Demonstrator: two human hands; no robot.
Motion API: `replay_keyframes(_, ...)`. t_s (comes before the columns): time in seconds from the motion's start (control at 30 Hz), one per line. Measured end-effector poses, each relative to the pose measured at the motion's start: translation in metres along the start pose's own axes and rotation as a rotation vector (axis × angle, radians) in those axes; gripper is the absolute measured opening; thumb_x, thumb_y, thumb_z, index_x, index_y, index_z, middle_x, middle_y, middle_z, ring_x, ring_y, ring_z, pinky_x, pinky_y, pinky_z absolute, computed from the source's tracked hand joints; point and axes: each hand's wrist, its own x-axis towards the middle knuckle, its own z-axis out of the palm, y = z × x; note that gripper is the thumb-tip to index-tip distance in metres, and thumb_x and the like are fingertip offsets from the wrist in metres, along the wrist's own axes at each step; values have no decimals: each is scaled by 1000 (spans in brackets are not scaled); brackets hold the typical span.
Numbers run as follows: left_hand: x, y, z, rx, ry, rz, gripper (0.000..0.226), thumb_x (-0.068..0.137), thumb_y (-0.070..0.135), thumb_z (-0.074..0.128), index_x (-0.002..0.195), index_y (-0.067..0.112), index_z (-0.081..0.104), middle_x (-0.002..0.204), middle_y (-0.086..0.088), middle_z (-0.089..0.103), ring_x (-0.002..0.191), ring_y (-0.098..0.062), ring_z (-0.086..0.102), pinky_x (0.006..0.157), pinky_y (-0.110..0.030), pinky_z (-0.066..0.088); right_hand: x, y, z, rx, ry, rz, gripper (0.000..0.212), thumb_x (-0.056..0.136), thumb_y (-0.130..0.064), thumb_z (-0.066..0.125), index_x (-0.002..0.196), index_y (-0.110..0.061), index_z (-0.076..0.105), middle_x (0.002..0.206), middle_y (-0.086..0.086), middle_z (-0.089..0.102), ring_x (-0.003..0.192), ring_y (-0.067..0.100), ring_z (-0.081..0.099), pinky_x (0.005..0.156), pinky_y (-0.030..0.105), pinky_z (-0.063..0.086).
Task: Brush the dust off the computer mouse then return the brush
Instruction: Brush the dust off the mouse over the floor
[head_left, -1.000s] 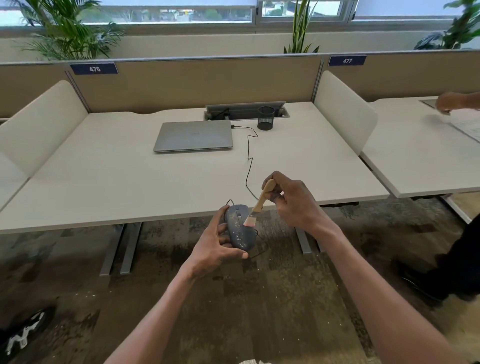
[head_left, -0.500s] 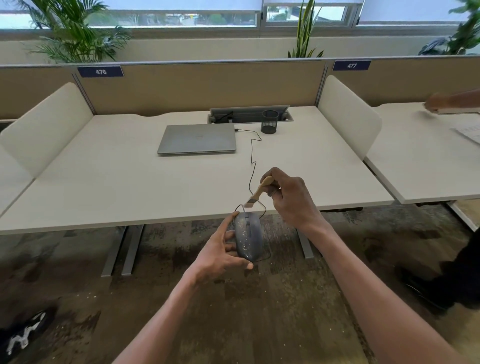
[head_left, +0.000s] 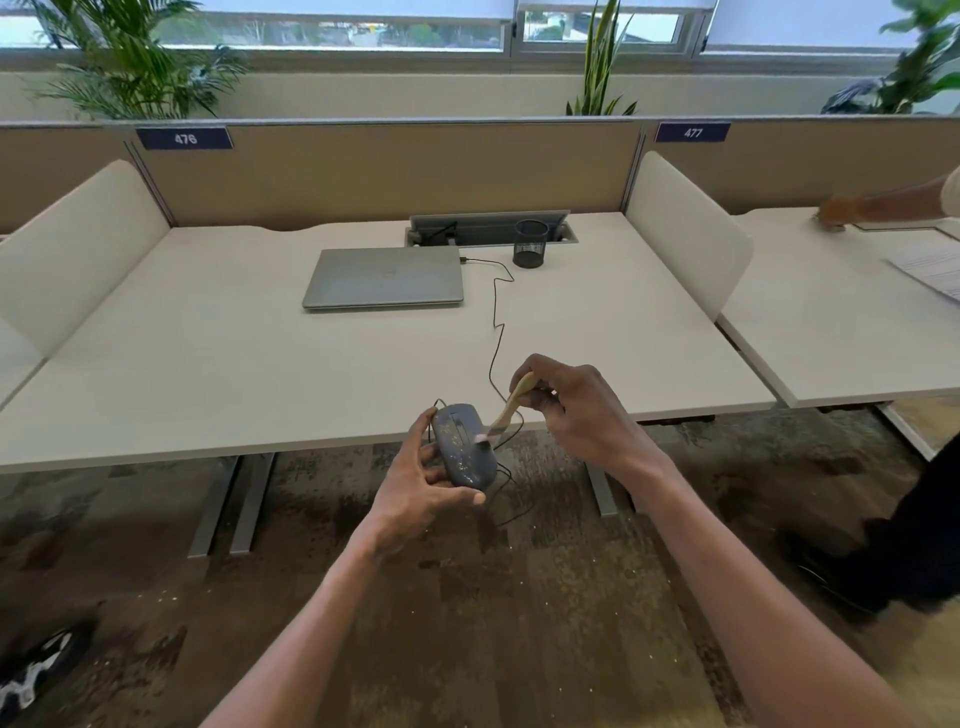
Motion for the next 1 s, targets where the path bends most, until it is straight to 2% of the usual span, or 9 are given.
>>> replay_keyframes(0.07,0,0,-2,2,2,0,144,35,54,100,154,45,19,155,-15,43,112,-7,61,98,-34,54,0,-1,-2,-5,-17,10,34,91,6,59,94,-27,64,81,-19,68,86,-2,70,69,10,50)
replay_keyframes(0.17,2,-1,-1,-7,9,-5,144,35,53,100,154,47,19,155,-15,43,111,-6,62,101,-40,54,1,-5,-2,-5,43,-8,33,90,6,62,94,-26,66,82,-19,69,86,1,71,69,15,52)
replay_keyframes(0.23,3,-1,0,-14,12,-3,142,35,51,101,152,50,20,154,-15,44,109,-3,63,98,-37,55,2,-9,2,-22,82,-36,28,90,4,64,97,-23,69,85,-13,71,85,5,71,68,17,51)
replay_keyframes(0.33,6,-2,0,-25,19,-4,142,36,49,102,153,51,19,153,-14,47,110,-8,65,94,-30,56,1,-12,7,-49,78,-64,22,92,1,64,98,-20,70,84,-13,68,79,7,66,66,20,47)
replay_keyframes(0.53,9,-9,-3,-38,47,20,134,52,20,102,155,43,20,151,-16,48,101,0,71,82,-19,58,-6,-12,5,-31,5,-67,27,90,3,63,95,-22,71,82,-10,72,81,12,69,69,35,57)
replay_keyframes(0.67,10,-10,-2,-45,56,27,131,55,12,100,156,40,21,150,-17,48,101,5,70,78,-18,57,-8,-8,-2,-25,-43,-21,32,87,3,63,91,-28,72,77,-16,68,76,3,65,66,25,49)
replay_keyframes(0.77,11,-7,-2,-38,58,35,131,55,13,100,155,43,21,152,-17,46,99,1,72,80,-19,58,-8,-7,-5,6,25,-9,29,88,4,65,94,-24,74,83,-12,74,80,3,70,67,21,49)
replay_keyframes(0.87,12,-4,-2,-41,60,50,130,55,16,101,154,46,21,152,-17,47,106,-8,70,87,-25,59,-10,-10,-2,1,83,-24,24,91,0,67,100,-20,76,90,-6,78,86,9,72,73,34,59)
replay_keyframes(1.0,14,-4,-4,-41,73,60,129,55,18,100,153,46,21,151,-17,47,98,7,70,81,-16,57,-19,-9,0,11,43,-25,24,92,0,65,103,-18,76,90,-1,77,87,17,71,74,44,59)
